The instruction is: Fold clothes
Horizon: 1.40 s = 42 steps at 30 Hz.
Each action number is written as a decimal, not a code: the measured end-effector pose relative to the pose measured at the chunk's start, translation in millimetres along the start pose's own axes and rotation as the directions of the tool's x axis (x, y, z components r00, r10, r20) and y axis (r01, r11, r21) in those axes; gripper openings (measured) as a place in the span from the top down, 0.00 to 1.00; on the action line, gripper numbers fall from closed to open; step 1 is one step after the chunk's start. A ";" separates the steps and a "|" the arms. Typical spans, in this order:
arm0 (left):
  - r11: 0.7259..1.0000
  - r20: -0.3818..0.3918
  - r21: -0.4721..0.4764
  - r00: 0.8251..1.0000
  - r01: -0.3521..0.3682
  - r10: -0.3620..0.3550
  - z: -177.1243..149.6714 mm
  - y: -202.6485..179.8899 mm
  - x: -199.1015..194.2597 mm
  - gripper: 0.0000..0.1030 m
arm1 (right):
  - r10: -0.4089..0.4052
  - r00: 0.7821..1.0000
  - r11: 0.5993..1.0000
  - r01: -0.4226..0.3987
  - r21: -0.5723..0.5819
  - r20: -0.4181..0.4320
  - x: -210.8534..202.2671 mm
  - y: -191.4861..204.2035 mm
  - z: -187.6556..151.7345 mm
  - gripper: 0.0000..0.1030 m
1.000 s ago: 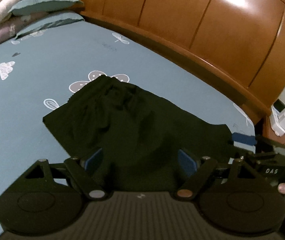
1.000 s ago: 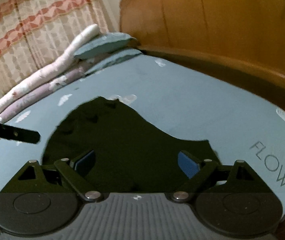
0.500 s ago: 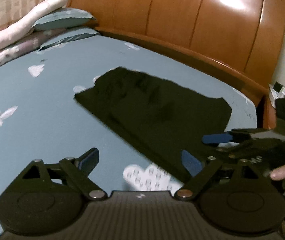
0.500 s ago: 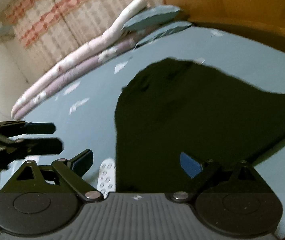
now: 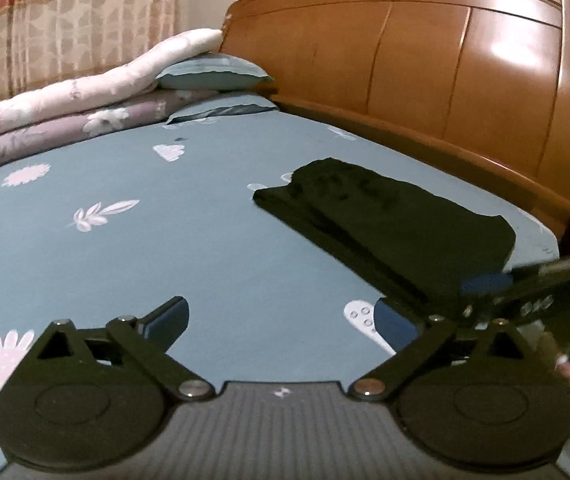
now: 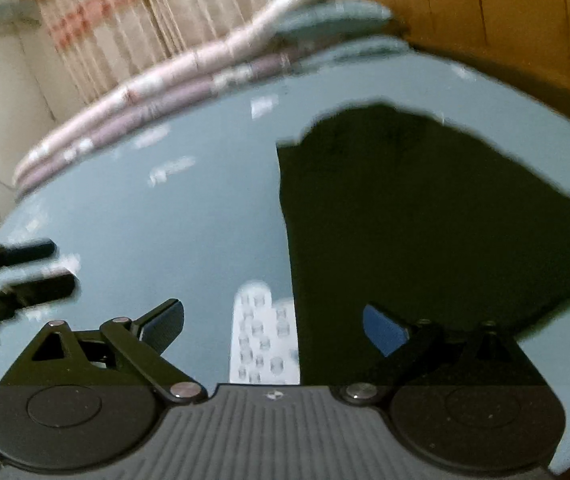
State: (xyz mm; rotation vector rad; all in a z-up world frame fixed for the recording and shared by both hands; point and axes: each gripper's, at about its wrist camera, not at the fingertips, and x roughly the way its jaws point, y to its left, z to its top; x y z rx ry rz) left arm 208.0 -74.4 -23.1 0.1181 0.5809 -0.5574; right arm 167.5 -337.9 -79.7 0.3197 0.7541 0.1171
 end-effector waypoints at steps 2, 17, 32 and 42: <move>1.000 0.000 -0.012 1.000 0.002 -0.002 -4.9 6.1 -2.4 0.04 | -0.021 1.000 1.000 0.021 0.004 -0.012 2.3 2.6 -4.3 0.04; 0.998 0.037 0.067 0.999 -0.008 0.005 -5.2 -19.6 -14.5 0.02 | -0.135 0.985 0.985 0.145 -0.095 0.103 -66.0 36.5 -5.2 0.00; 0.996 -0.004 -0.036 0.996 0.087 -0.088 -6.5 -43.5 -33.5 0.01 | -0.206 0.973 0.974 0.215 -0.073 0.107 -92.5 58.4 -36.2 0.00; 0.992 -0.036 -0.113 0.998 0.051 -0.056 -18.0 -40.0 -50.1 0.01 | -0.210 0.968 0.969 0.225 -0.099 0.138 -103.1 70.6 -42.3 0.00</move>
